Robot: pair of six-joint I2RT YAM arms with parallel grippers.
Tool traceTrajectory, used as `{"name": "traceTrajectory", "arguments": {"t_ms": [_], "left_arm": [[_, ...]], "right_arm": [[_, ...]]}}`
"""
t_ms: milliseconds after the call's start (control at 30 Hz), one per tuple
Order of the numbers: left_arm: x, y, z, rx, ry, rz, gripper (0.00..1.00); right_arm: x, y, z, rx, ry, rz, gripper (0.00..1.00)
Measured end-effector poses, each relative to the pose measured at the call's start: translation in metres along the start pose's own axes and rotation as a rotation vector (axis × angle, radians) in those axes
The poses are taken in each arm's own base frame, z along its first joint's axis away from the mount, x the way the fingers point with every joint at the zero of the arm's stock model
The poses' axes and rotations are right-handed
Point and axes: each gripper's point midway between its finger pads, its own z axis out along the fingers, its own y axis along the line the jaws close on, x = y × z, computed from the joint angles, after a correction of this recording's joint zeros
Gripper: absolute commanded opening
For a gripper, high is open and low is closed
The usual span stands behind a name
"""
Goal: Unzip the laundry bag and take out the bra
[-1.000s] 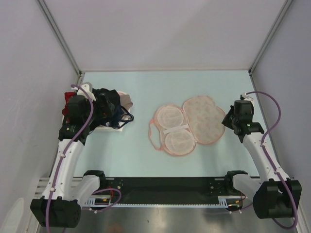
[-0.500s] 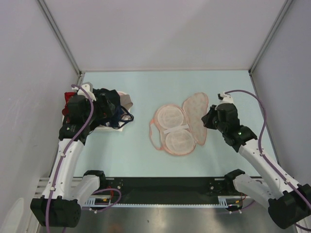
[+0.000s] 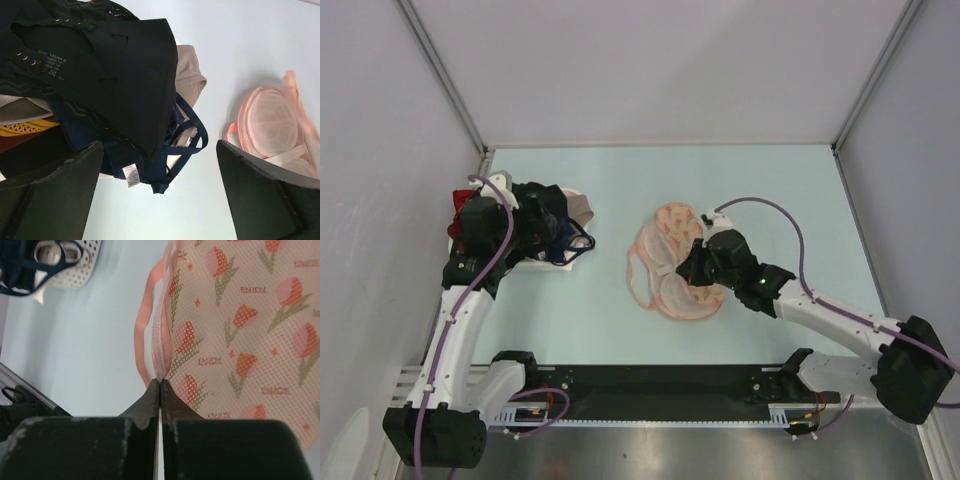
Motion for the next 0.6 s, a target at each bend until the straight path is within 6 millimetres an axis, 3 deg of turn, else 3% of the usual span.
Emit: {"name": "traceTrajectory", "arguments": {"t_ms": [100,200,600], "left_arm": [[0.001,-0.001,0.0,0.005,0.001,0.0,1.0],[0.001,-0.001,0.0,0.008,0.002,0.0,1.0],[0.001,-0.002,0.0,0.014,0.003,0.0,1.0]], "right_arm": [[0.027,0.004,0.014,-0.009,0.076,-0.006,0.0],[0.042,0.008,0.021,-0.022,0.117,-0.006,0.0],[0.066,0.029,0.034,-0.09,0.179,-0.013,0.0]]}}
